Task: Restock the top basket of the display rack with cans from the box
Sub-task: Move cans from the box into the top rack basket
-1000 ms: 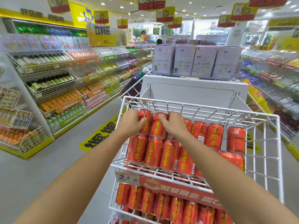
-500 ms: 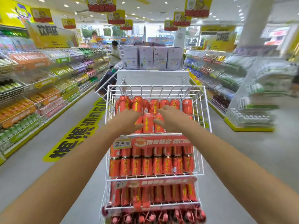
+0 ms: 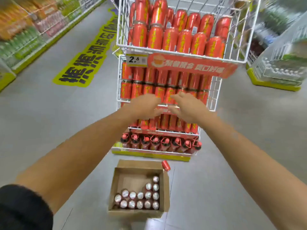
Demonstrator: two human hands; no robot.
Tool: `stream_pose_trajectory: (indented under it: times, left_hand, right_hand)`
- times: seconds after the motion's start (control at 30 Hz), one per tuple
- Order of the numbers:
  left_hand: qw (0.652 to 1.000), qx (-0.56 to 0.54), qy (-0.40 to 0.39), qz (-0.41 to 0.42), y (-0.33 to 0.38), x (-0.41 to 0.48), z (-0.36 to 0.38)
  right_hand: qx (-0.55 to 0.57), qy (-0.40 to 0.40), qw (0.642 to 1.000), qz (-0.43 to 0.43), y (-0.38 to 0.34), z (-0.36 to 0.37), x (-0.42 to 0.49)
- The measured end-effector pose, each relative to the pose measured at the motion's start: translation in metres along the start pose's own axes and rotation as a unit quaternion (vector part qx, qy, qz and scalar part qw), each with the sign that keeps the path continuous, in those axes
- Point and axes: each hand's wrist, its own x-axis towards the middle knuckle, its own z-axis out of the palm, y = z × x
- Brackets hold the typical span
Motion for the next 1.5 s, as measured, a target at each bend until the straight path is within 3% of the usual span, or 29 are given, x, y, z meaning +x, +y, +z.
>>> stream_pose_trajectory:
  times: [0.27, 0.43, 0.57, 0.77, 0.97, 1.17, 1.37, 1.5]
  left_hand:
    - [0.959, -0.082, -0.235, -0.138, -0.062, -0.095, 0.289]
    - [0.94, -0.106, -0.275, -0.173, -0.099, -0.137, 0.492]
    - [0.927, -0.134, -0.284, -0.204, -0.137, -0.165, 0.654]
    - [0.914, -0.185, -0.266, -0.244, -0.189, -0.178, 0.817]
    - [0.917, -0.202, -0.228, -0.259, -0.207, -0.181, 0.884]
    - [0.923, -0.224, -0.195, -0.244, -0.221, -0.176, 0.896]
    - [0.908, -0.286, -0.095, -0.292, -0.226, -0.158, 0.9]
    - [0.902, -0.302, -0.083, -0.296, -0.229, -0.152, 0.913]
  right_hand:
    - [0.072, -0.203, 0.976, -0.038, -0.031, 0.315, -0.056]
    - [0.098, -0.282, 0.954, -0.029, -0.048, 0.527, -0.095]
    - [0.124, -0.301, 0.945, -0.039, -0.055, 0.69, -0.092]
    - [0.153, -0.318, 0.935, -0.046, -0.072, 0.854, -0.07]
    - [0.158, -0.32, 0.932, -0.066, -0.087, 0.928, -0.059]
    - [0.178, -0.305, 0.934, -0.058, -0.092, 0.946, -0.049]
    - [0.252, -0.273, 0.928, 0.019, -0.076, 0.95, -0.022]
    - [0.291, -0.265, 0.918, 0.051, -0.069, 0.956, -0.016]
